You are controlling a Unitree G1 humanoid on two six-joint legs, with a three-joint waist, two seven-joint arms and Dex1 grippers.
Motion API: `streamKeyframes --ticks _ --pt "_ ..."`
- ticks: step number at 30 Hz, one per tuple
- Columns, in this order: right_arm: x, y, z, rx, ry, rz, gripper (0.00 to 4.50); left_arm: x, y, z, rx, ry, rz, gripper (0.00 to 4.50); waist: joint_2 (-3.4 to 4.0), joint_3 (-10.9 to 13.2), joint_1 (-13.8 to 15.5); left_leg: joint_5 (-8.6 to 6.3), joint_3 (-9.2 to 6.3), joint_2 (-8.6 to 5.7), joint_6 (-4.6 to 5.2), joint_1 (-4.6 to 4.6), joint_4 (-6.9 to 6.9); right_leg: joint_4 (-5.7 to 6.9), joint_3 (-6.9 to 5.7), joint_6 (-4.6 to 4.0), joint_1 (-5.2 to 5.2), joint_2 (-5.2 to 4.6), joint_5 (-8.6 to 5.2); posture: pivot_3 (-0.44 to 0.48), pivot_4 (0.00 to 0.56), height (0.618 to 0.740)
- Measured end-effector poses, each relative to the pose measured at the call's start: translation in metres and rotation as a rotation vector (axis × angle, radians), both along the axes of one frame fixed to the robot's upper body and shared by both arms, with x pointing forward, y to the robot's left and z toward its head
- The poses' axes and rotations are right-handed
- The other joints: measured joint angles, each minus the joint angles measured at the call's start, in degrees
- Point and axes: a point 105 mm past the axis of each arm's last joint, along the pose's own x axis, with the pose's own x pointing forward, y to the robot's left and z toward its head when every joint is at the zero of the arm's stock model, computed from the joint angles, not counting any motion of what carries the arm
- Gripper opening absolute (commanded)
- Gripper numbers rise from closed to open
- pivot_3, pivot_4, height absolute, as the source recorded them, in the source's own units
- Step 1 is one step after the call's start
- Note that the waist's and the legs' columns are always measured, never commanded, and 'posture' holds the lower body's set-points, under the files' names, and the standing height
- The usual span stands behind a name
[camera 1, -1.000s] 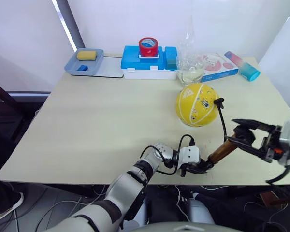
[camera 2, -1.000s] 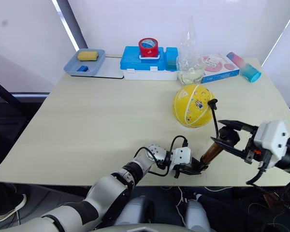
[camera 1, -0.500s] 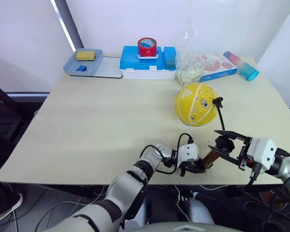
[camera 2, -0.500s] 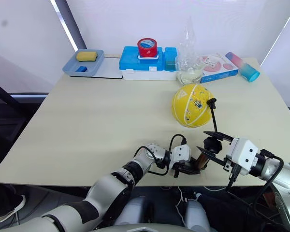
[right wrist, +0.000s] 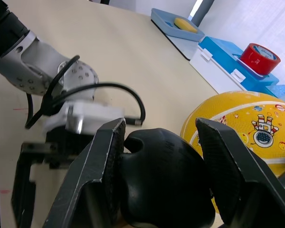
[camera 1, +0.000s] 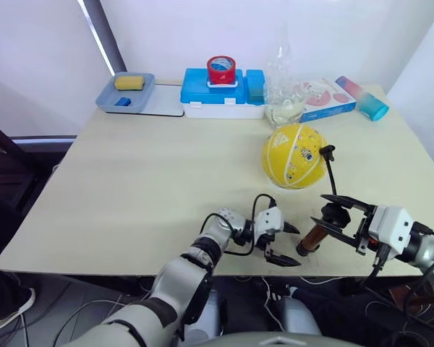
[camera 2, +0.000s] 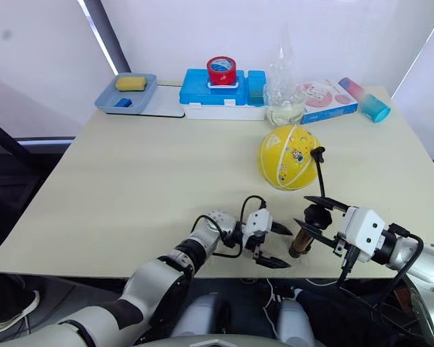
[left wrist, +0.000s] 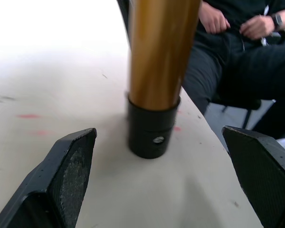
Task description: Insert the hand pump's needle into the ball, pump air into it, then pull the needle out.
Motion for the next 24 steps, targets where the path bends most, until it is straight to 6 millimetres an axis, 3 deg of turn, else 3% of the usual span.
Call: streamKeyframes --ticks 5,9,15,24 --pt "0.001 0.001 0.000 0.005 -0.004 -0.002 1.88 0.011 0.023 0.026 -0.107 -0.049 -0.014 4.50 0.03 0.0 -0.1 0.01 0.00 0.00 -0.02 0.00 0.00 0.01 0.00 0.00 0.00 0.01 0.00 0.000 0.150 0.737" --pt "0.001 0.001 0.000 0.006 -0.006 -0.002 1.88 0.016 0.043 0.035 -0.137 -0.062 -0.001 4.50 0.08 0.0 -0.2 0.03 -0.01 0.00 -0.04 0.01 0.00 0.01 0.00 -0.01 0.00 0.01 0.00 0.000 0.150 0.737" --pt "0.003 0.002 0.001 0.009 -0.010 0.001 1.88 0.024 0.096 0.050 -0.109 -0.100 0.060 4.50 0.14 0.1 -0.5 0.06 -0.03 0.00 -0.10 0.01 0.00 0.04 0.01 -0.01 0.01 0.00 0.00 0.000 0.150 0.737" --pt "0.005 0.002 0.005 0.026 -0.010 0.004 1.88 0.007 0.139 0.076 -0.099 -0.111 0.031 4.50 0.39 0.3 -1.1 0.09 -0.03 0.00 -0.15 0.02 -0.01 0.04 0.05 -0.01 0.01 -0.04 0.00 0.000 0.150 0.737"
